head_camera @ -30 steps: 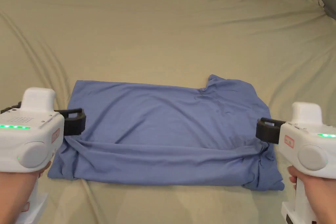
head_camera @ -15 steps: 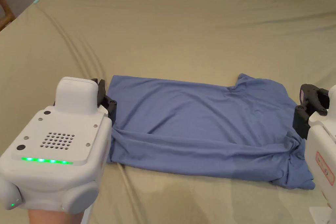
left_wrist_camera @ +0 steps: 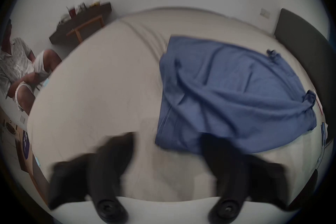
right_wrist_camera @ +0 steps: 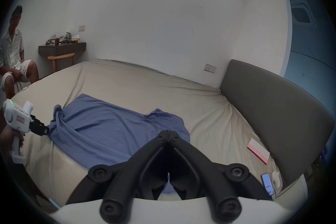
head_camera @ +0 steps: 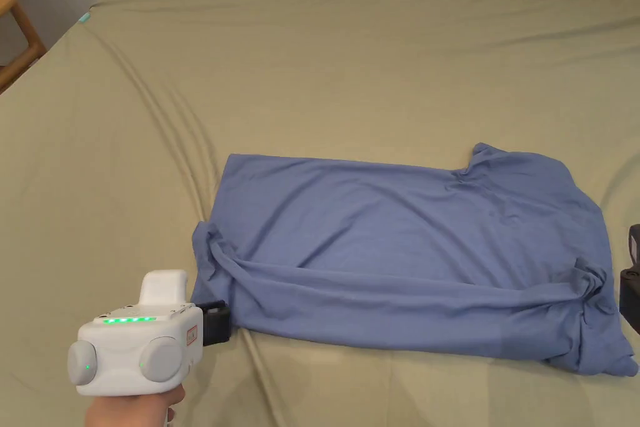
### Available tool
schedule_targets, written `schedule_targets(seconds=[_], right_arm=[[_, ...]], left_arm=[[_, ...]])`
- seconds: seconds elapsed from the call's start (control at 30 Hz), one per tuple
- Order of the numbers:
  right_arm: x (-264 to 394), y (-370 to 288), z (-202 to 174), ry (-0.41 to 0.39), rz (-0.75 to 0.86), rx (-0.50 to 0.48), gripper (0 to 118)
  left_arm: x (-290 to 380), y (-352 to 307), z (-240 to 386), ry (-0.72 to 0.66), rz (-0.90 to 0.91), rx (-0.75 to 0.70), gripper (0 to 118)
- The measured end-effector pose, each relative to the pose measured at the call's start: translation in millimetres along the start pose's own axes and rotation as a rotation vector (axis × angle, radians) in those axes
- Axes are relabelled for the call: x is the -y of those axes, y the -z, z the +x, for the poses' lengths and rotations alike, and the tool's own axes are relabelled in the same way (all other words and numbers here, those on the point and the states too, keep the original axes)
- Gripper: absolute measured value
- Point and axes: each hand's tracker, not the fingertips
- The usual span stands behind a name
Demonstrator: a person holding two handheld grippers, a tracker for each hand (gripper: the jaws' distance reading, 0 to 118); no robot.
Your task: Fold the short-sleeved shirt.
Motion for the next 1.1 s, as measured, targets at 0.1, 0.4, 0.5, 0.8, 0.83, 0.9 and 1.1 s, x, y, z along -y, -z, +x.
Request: schedule_targets(seconds=[0.1, 0.4, 0.5, 0.8, 0.83, 0.9, 1.1], right_arm=[[3, 1, 5, -0.011, -0.018, 0.017, 0], [13, 10, 12, -0.027, -0.074, 0.038, 0], [21, 23, 17, -0.011, -0.126, 0.033, 0], [91, 120, 46, 0.146, -0.527, -0.03, 50], [102, 136, 50, 0.163, -0.602, -0.053, 99], [131, 167, 60, 0.252, -0.712, -0.058, 117], [152, 181, 56, 0.26, -0.763, -0.004, 114]], left_arm=[[-5, 24, -2, -0.021, 0.016, -0.043, 111], [-21, 29, 15, 0.043, 0.004, 0.008, 90], [-21, 23, 19, 0.039, 0.028, 0.034, 31], [-14, -28, 28, 0.137, 0.185, -0.007, 7], [-15, -33, 28, 0.137, 0.198, -0.009, 7], [-16, -45, 30, 0.155, 0.213, -0.011, 7], [-19, -52, 31, 0.174, 0.213, -0.019, 7]])
